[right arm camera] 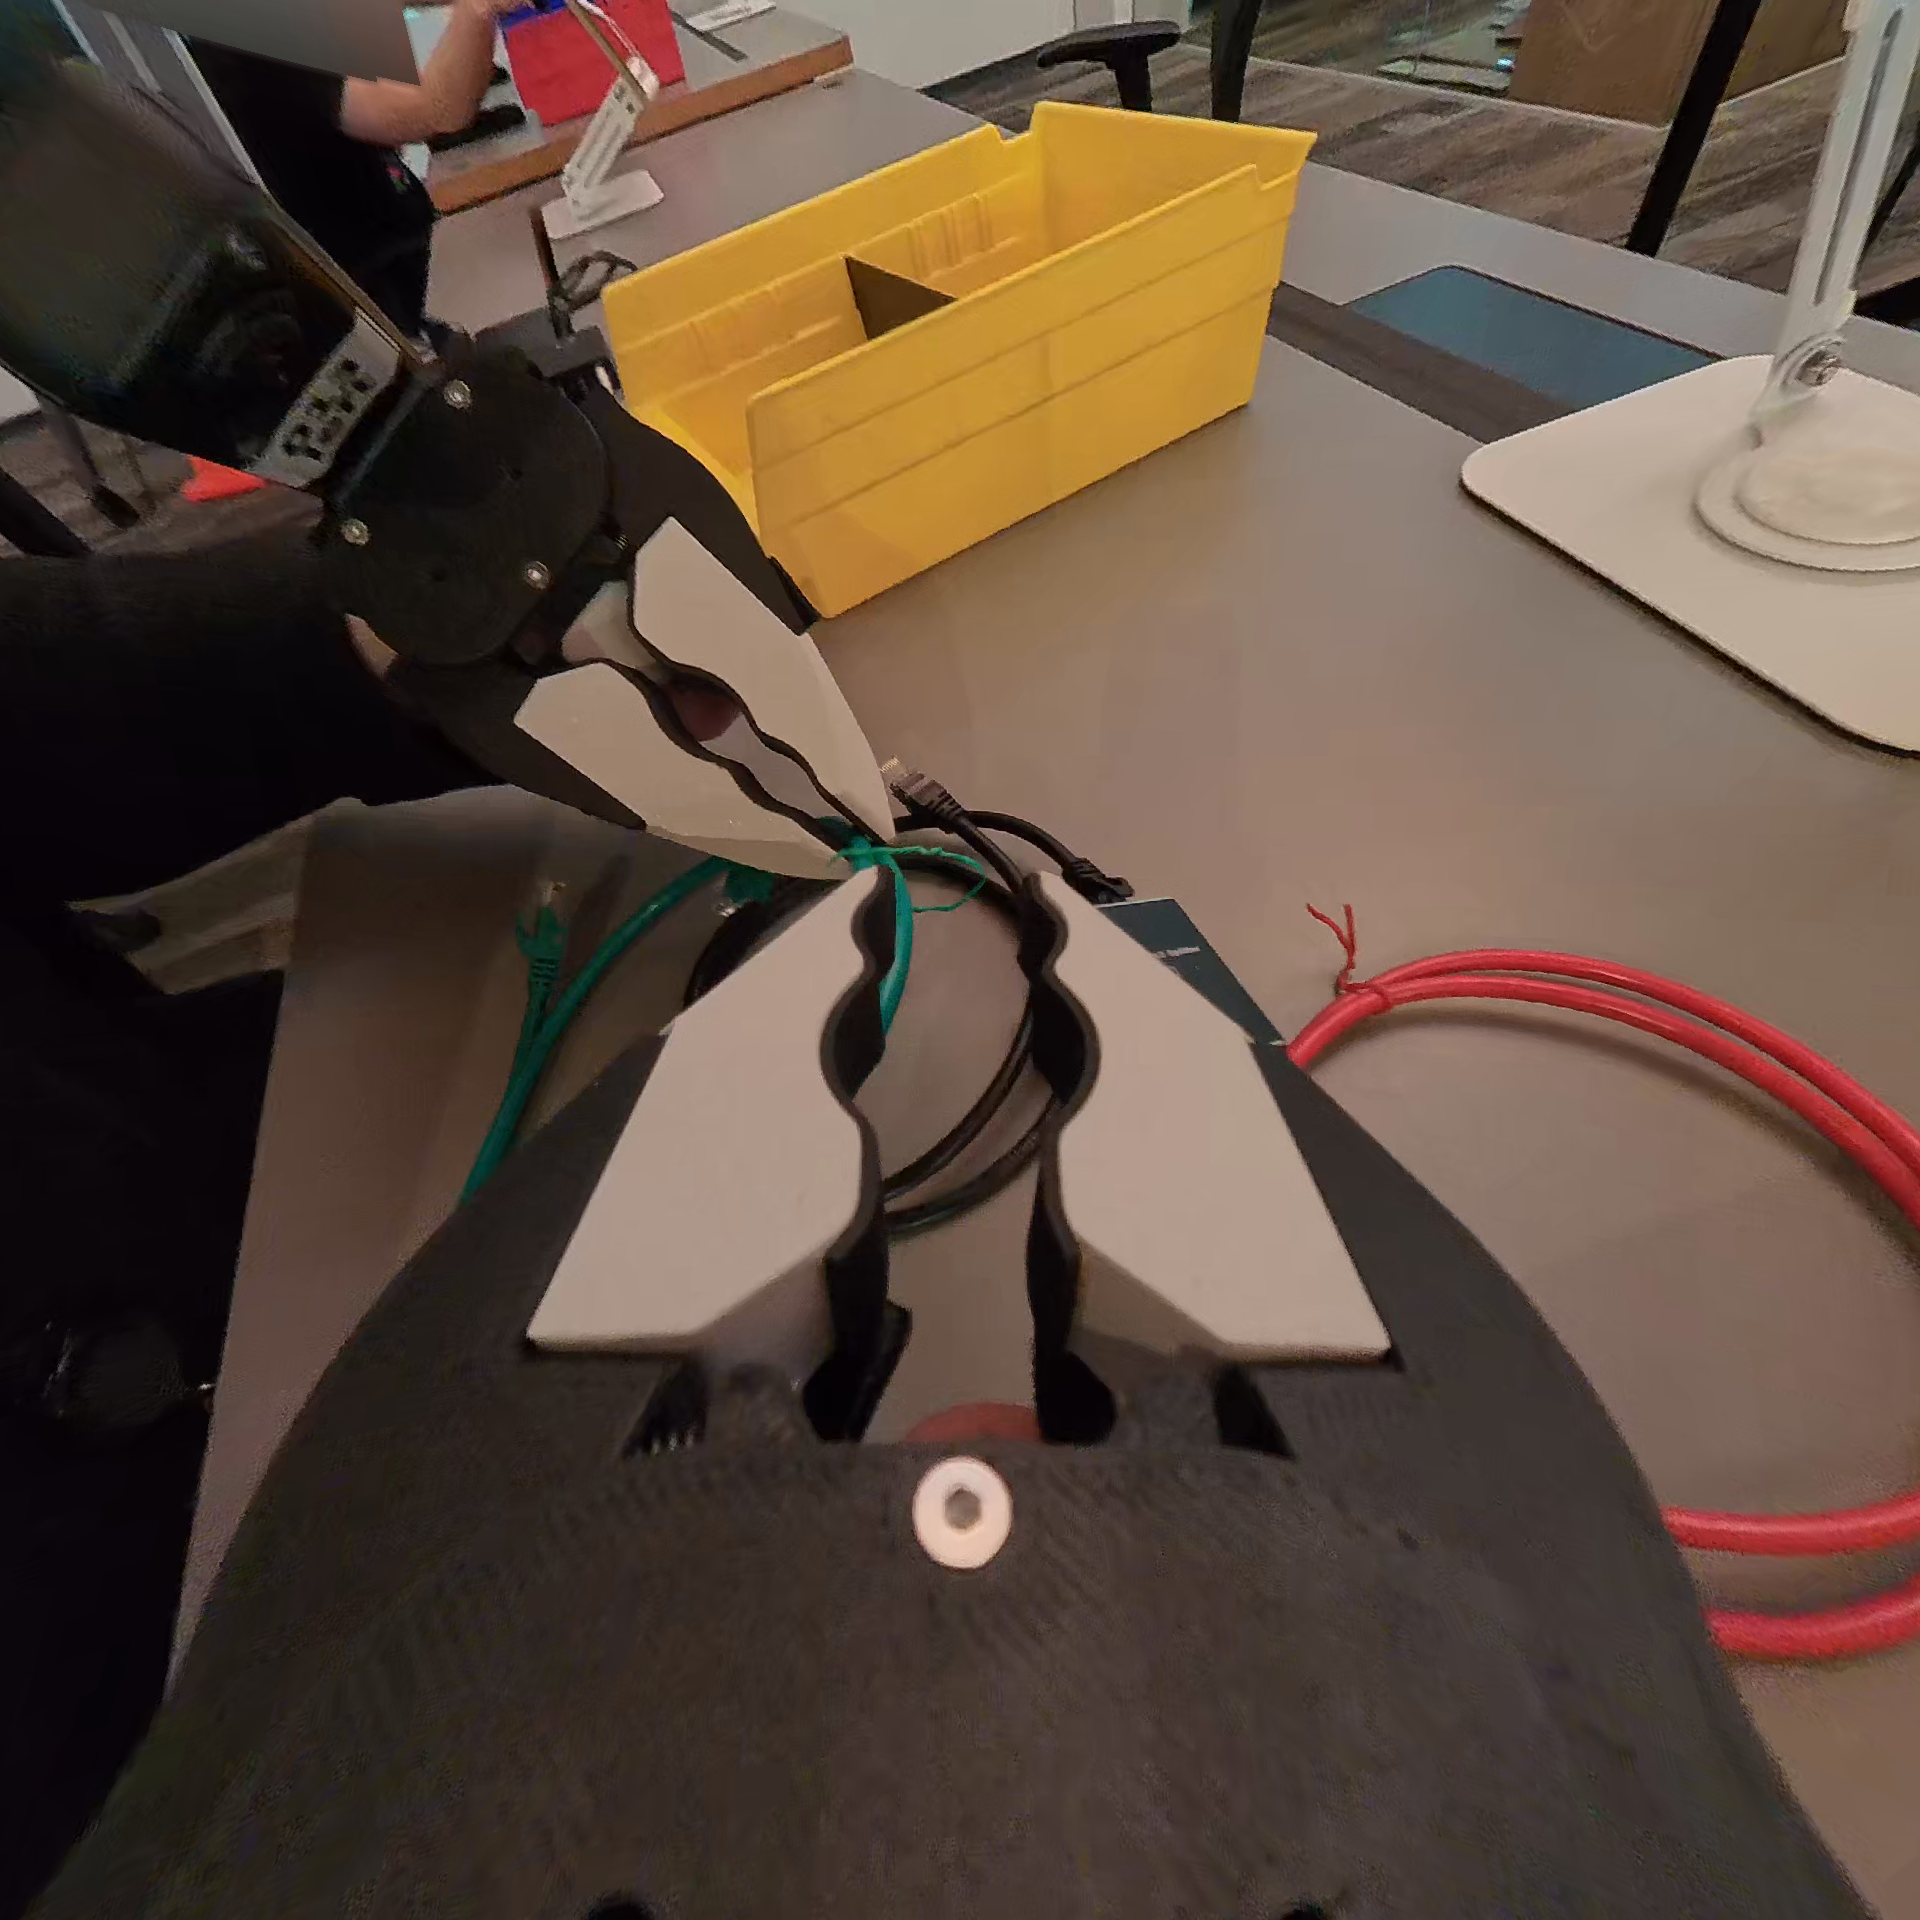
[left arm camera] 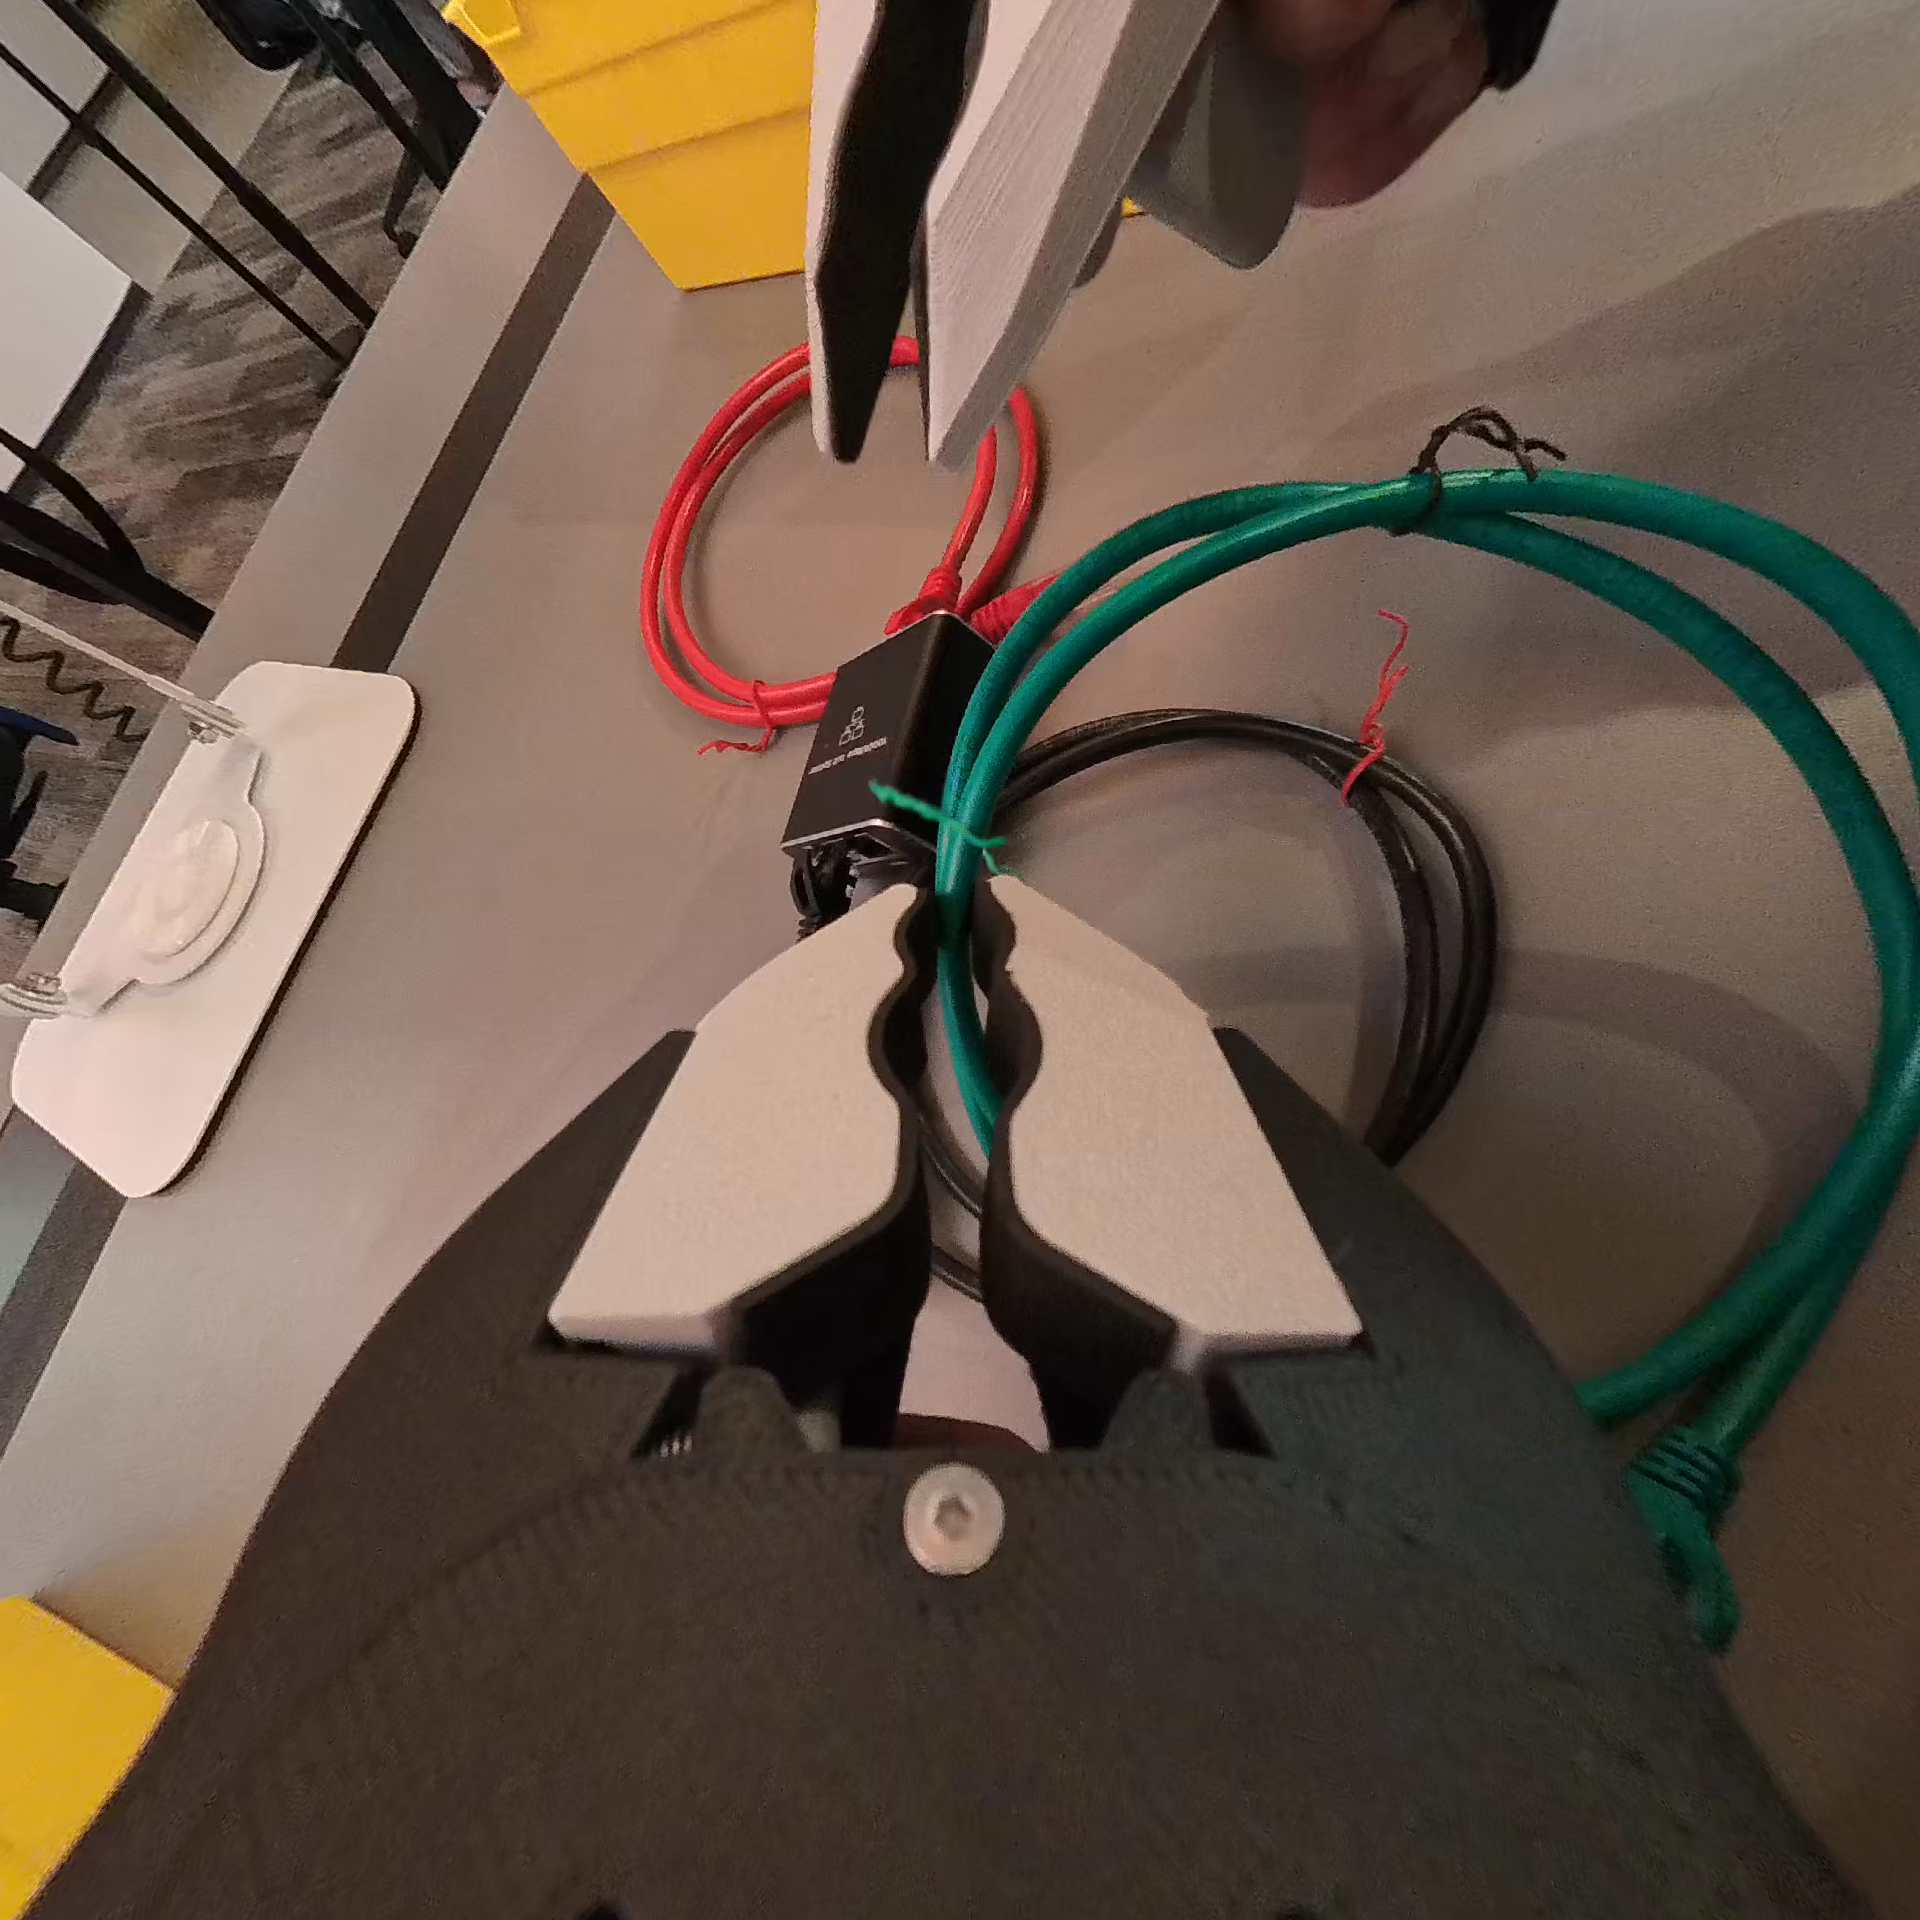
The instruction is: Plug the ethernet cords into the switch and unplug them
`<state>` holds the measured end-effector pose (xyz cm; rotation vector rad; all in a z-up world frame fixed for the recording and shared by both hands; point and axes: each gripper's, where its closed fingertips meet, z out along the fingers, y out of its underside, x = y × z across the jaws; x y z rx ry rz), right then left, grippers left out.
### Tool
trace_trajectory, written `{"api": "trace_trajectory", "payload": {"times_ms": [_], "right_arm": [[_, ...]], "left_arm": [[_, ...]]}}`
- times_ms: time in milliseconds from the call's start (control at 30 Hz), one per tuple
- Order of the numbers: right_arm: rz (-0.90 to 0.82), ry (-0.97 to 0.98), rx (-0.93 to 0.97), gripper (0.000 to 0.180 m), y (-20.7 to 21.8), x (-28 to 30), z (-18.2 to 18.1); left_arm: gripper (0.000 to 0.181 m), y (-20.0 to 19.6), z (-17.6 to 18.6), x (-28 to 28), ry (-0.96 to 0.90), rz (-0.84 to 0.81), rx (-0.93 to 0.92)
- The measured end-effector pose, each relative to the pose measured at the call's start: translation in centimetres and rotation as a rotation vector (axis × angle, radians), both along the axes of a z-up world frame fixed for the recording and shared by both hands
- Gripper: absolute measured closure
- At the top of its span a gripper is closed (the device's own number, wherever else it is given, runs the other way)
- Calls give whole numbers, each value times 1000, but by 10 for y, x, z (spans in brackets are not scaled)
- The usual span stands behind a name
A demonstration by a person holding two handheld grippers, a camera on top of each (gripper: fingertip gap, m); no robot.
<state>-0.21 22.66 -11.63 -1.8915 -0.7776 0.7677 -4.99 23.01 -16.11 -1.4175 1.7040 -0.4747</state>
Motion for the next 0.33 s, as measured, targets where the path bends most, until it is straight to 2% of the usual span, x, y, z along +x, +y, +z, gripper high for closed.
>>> {"api": "trace_trajectory", "payload": {"times_ms": [33,167,333], "right_arm": [[-6,-22,9,159,0,1,-1],[7,-140,31,157,-2,3,-10],[21,-123,7,156,-3,-5,-17]], "left_arm": [[175,0,0,0,0,0,-1],[175,-1,2,0,-3,-3,-2],[175,0,2,-3,6,-6,-10]]}}
